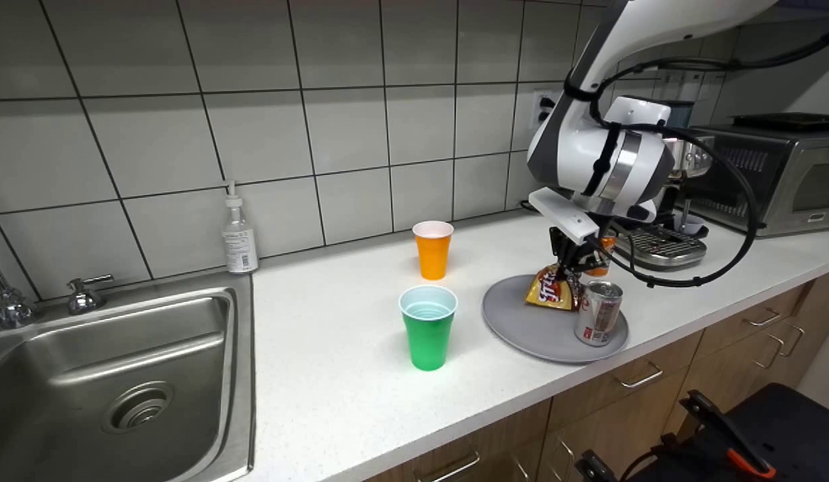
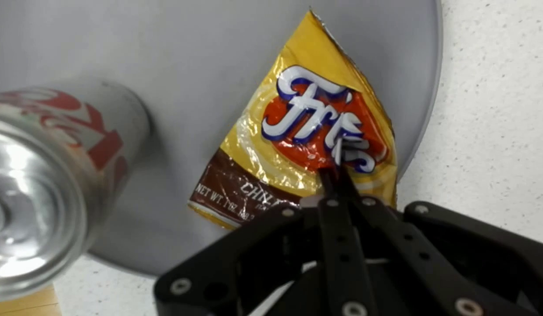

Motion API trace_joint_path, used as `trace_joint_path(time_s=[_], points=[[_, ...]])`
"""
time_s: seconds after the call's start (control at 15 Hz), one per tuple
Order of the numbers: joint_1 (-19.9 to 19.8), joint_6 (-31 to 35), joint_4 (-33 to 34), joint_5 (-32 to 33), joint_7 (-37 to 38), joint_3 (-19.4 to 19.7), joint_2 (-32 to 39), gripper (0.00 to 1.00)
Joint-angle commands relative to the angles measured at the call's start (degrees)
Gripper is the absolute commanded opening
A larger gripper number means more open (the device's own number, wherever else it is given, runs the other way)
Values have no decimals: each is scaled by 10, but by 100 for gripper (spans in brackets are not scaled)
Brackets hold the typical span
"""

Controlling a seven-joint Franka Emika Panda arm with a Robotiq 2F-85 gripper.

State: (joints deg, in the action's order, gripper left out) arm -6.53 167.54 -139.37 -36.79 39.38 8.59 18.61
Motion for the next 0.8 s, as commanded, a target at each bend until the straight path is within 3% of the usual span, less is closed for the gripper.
trace_joint_path(time_s=[0.0,0.73], points=[[6,-9,-1,2,8,-2,-31,0],[6,-27,76,38,10,14,-21,0]])
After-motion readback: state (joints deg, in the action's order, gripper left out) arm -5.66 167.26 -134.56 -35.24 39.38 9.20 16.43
